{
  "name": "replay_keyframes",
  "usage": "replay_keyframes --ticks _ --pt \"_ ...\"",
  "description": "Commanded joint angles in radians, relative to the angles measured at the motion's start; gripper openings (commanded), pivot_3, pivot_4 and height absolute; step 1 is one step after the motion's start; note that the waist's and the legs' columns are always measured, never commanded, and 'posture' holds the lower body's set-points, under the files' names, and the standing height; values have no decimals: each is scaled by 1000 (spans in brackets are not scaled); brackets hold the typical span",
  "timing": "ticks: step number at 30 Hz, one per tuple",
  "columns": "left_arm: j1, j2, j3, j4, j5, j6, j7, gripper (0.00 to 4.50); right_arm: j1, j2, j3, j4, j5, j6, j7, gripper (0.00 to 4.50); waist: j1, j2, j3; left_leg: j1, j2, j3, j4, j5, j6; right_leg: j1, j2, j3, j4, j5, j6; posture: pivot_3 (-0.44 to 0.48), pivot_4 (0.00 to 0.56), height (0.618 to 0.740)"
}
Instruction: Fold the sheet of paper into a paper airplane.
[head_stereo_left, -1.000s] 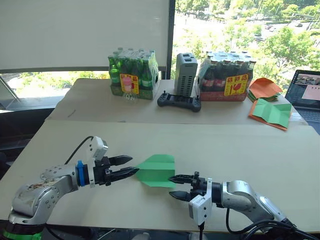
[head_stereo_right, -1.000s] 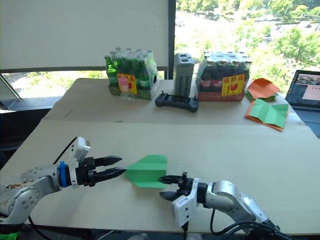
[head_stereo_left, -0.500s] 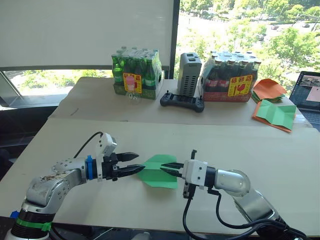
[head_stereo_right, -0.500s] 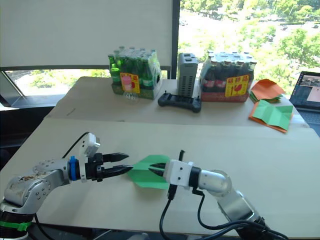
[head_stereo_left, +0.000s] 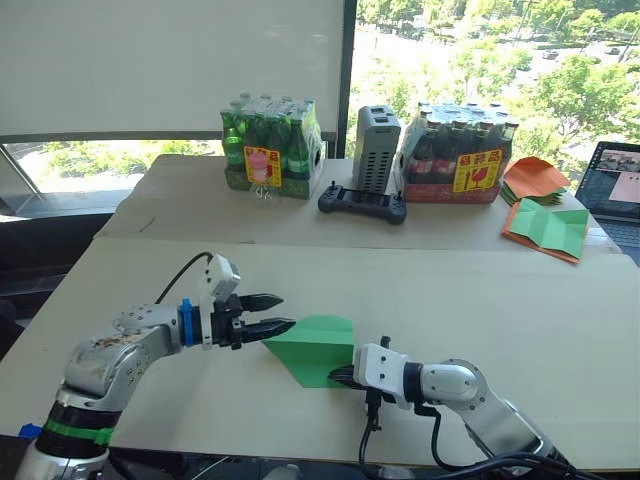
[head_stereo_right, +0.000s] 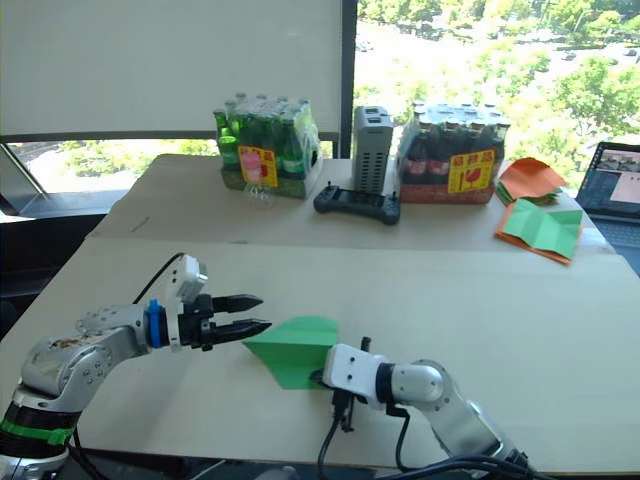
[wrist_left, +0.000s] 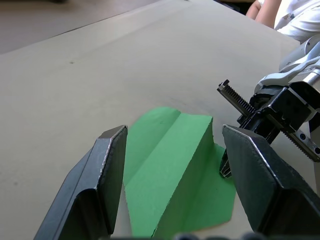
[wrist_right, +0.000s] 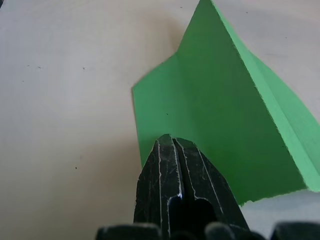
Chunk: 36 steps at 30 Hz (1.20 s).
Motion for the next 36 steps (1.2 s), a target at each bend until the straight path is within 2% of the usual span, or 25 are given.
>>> replay_keyframes --ticks 1,5,9,17,19,24,31,36 --pt "-63 -14 -50 41 71 -60 -17 3184 12 7 -2 -54 9 31 3 37 0 0 0 0 0 0 0 0 0 0 0 0 0 0 0 0 150 675" --pt "-119 -31 -117 128 175 -148 -37 3184 20 8 0 -64 4 59 4 37 0 0 0 0 0 0 0 0 0 1 -1 0 -1 0 0 0 150 675" --pt "-150 -48 -150 159 197 -170 -83 3184 20 5 -3 -58 -3 68 3 37 -1 0 0 0 0 0 0 0 0 1 0 -1 -1 0 0 0 150 675" --pt "-155 -37 -180 176 242 -207 -150 786 21 5 -1 -56 -6 71 2 0 -1 0 0 0 0 -1 1 0 0 1 -1 -1 -1 0 0 0 150 675" --pt "-156 -42 -180 179 248 -209 -154 18 20 7 0 -55 -8 71 1 0 -1 0 0 0 0 -1 1 0 0 1 0 -1 -1 0 0 0 150 675" --pt "-160 -46 -192 180 255 -197 -187 18 17 10 5 -53 -17 70 -1 0 -1 0 0 0 0 -1 1 0 0 1 0 -1 -1 0 0 0 150 675" --pt "-153 -28 -244 177 325 -247 -232 18 20 13 7 -58 -20 78 -2 0 -2 0 0 0 0 -1 1 0 0 1 0 -1 -1 0 0 0 150 675" --pt "-141 -31 -239 142 319 -237 -240 18 14 20 8 -52 -20 82 -4 0 -2 0 0 0 0 -1 1 0 0 1 0 -1 -1 0 0 0 150 675"
